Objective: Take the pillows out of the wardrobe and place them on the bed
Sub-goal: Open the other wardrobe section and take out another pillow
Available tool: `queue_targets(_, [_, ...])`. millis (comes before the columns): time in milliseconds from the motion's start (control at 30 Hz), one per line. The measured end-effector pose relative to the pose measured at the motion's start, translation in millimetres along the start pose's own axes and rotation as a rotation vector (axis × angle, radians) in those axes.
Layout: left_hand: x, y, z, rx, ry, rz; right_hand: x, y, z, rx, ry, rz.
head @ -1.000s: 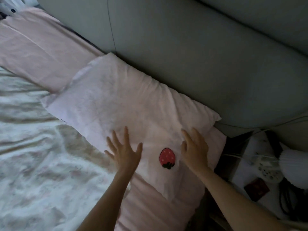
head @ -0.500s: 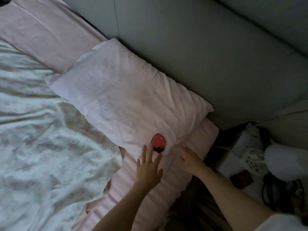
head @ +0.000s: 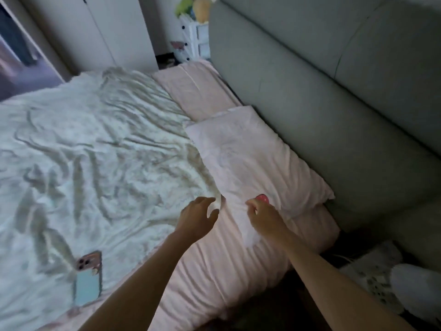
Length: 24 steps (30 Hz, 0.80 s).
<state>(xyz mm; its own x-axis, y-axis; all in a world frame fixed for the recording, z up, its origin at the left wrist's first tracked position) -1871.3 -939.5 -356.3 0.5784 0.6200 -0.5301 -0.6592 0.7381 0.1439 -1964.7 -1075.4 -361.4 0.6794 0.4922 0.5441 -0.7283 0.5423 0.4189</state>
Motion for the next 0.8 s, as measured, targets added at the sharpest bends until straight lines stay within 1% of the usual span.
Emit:
queue_targets(100, [23.6,50.6,69.0,-0.123,-0.003,0.076,72.6,32.3,-2.1,-0.006,0.049,0.147])
queue_targets(167, [38.9,81.3,110.3,-0.204,-0.004,0.115,115.6,50.9,-7.6,0.021,0.013,0.220])
queue_targets(300, [81.5,167.6,200.3,-0.393,-0.037,0.222,219.9,103.5,-35.6,0.058,0.028,0.428])
queue_targets(400, [112.9,235.2,255.7,-0.501,-0.072,0.292,286.8,144.2,-65.8,0.104,0.060,0.547])
queue_targets(433, [131.4,272.4,280.4,-0.549,-0.092,0.328,321.3,164.6,-86.7,0.120,0.069,0.606])
queue_targets(500, [153.6,313.6,311.5,-0.599,-0.117,0.369,362.6,191.8,-106.5,0.125,0.075,0.663])
queue_targets(600, [201.8,404.8,365.6,-0.700,-0.175,0.445,444.6,255.0,-163.0,0.177,0.073,0.777])
queue_targets(800, [295.8,577.1,453.2,-0.825,-0.262,0.579,588.8,383.3,-276.4,0.208,0.006,0.936])
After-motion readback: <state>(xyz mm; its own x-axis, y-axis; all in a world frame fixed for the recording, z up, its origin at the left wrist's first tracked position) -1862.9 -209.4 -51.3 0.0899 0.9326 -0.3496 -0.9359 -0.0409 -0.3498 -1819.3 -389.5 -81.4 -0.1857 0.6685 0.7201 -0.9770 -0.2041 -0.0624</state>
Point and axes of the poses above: each hand's wrist, its own y-axis away from the middle knuckle, its own z-axis out of the back of the hand, x = y × z, the point moved 10 cm from there along -y, towards the middle knuckle, and after that the axes turned 8 degrees about -z, right-handed, at the moved point
